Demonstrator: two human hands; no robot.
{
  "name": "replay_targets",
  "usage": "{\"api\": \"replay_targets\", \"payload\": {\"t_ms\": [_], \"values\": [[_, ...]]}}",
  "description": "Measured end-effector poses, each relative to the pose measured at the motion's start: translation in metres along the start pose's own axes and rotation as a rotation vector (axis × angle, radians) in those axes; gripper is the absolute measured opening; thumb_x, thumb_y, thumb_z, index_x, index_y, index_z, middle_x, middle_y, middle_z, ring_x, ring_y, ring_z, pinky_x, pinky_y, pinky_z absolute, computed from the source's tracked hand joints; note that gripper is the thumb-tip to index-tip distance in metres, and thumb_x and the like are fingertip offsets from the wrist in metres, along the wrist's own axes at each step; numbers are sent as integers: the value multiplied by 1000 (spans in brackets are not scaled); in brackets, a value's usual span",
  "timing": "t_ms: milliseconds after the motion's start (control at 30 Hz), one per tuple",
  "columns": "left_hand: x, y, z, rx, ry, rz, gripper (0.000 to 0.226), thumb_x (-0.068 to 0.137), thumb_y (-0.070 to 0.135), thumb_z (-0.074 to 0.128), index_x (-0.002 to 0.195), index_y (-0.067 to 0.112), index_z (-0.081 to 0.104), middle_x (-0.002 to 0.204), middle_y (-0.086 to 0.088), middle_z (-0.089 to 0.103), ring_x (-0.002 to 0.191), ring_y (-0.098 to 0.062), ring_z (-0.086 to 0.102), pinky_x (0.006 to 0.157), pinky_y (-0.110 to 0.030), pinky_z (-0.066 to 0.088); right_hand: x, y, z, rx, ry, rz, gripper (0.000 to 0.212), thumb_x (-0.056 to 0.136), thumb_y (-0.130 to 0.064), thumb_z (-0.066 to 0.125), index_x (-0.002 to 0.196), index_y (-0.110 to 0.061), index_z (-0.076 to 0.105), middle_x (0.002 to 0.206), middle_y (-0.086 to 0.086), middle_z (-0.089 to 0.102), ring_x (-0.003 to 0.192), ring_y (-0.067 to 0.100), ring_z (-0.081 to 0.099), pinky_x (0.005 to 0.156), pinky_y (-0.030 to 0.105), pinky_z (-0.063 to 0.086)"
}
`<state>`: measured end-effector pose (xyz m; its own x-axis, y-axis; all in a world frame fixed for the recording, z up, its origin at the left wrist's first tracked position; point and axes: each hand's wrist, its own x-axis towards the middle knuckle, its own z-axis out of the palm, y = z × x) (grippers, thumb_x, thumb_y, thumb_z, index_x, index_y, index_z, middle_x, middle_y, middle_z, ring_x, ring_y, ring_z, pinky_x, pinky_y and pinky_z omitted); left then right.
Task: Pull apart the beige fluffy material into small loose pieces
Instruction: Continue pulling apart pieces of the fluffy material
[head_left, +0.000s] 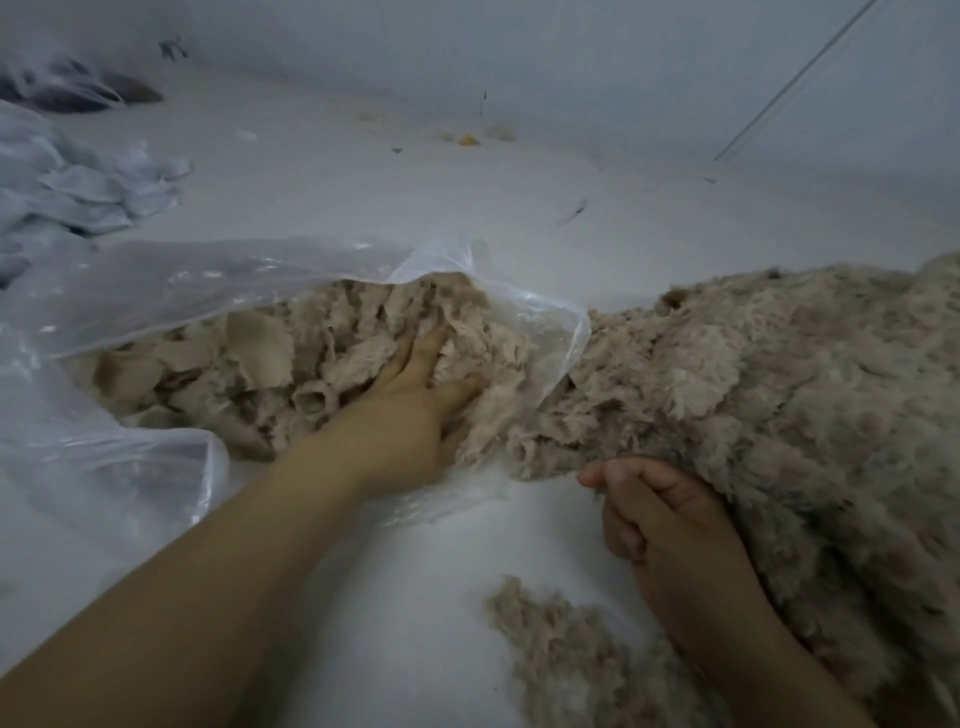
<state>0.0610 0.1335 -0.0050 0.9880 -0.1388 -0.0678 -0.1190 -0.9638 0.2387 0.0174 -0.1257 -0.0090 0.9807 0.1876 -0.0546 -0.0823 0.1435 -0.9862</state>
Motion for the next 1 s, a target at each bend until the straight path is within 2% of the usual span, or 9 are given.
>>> {"api": "replay_targets", "payload": {"t_ms": [100,200,267,367,467,600,767,900,1000], "values": [[-1,4,4,8,-7,18,67,90,65,37,145,59,0,156,14,-30,145,-20,-28,117,-50,9,-1,-1,1,-1,4,5,26,87,-28,53,80,-14,74,46,-1,35,43,9,29,42,18,27],[-4,6,-5,-37,-3,46,62,96,52,41,149,54,9,161,7,-21,148,-23,-19,119,-44,9,0,-1,0,7,3,18,26,86,-28,53,80,-13,74,46,-1,35,43,9,29,42,18,27],[-8,11,-21,-100,69,62,54,96,30,45,148,40,34,159,-8,14,147,-32,17,118,-43,27,0,-1,-1,8,-3,21,27,82,-33,54,81,-14,74,47,-1,36,43,9,30,42,18,28],[-17,34,-40,61,347,36,43,88,38,37,118,23,64,115,-7,53,104,-32,54,80,-45,52,1,1,-2,2,-7,12,27,81,-35,55,83,-15,74,47,-1,37,43,9,31,43,18,29],[-25,56,-40,317,444,79,44,81,60,45,96,28,71,105,-3,58,101,-31,52,78,-46,43,2,3,-2,2,-8,9,28,81,-36,57,84,-14,74,47,-1,38,43,9,32,43,18,30],[-20,60,-32,432,403,101,8,72,25,71,69,18,68,91,-6,55,93,-32,50,74,-46,36,2,4,-3,-17,-23,-3,21,88,-33,64,85,-15,74,48,-2,38,45,8,33,44,19,30],[-7,50,-43,485,367,-21,7,64,10,71,68,10,66,80,-8,61,93,-35,55,74,-43,40,2,3,-4,-39,-17,4,26,86,-35,55,86,-17,74,49,-2,38,45,10,32,45,20,30],[-3,53,-38,438,335,-94,13,77,11,58,87,15,65,97,-6,61,110,-32,47,85,-43,38,2,2,-2,-52,-15,2,26,85,-38,59,86,-17,73,49,-3,38,46,10,33,45,21,30],[-12,64,-34,417,355,-69,14,71,5,56,73,18,51,93,-9,56,106,-34,46,87,-49,33,2,2,0,-34,-23,-3,22,87,-35,62,85,-17,74,48,-3,39,45,9,34,45,19,30]]}}
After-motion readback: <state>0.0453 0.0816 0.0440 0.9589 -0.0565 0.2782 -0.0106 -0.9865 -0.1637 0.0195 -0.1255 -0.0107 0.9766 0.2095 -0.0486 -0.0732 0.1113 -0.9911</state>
